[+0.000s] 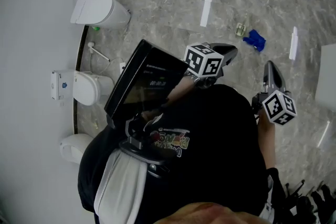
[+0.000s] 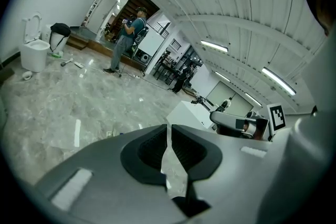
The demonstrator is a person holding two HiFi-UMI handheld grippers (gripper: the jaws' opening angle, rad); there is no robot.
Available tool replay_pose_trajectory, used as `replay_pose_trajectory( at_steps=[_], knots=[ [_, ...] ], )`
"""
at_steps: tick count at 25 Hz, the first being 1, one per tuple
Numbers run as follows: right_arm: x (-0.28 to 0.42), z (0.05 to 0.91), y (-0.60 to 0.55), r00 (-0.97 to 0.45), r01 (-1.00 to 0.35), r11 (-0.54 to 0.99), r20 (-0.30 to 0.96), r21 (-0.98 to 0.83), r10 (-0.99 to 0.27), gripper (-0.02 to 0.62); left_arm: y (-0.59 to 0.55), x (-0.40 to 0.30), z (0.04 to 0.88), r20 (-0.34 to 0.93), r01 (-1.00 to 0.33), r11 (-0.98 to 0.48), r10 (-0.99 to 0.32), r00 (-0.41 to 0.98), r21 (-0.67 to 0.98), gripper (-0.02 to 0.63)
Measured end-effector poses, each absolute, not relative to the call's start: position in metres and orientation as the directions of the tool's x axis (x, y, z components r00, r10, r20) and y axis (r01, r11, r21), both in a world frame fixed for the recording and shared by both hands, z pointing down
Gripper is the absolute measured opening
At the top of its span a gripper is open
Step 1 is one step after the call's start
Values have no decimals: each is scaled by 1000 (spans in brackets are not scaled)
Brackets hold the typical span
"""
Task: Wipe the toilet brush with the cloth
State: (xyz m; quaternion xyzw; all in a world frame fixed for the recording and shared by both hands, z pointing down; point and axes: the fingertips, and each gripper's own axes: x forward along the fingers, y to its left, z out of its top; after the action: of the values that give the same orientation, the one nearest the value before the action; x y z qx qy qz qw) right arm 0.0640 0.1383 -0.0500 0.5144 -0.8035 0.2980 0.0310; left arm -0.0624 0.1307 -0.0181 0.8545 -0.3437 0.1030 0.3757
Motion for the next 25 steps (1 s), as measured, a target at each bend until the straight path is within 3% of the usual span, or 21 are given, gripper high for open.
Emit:
replay_pose_trajectory(
  at_steps=[25],
  knots=[
    [55,-50,122,-454,-865,297,380,-404,-806,0,104,-70,-12,433,-650,-459,-495,753,606,32]
  ],
)
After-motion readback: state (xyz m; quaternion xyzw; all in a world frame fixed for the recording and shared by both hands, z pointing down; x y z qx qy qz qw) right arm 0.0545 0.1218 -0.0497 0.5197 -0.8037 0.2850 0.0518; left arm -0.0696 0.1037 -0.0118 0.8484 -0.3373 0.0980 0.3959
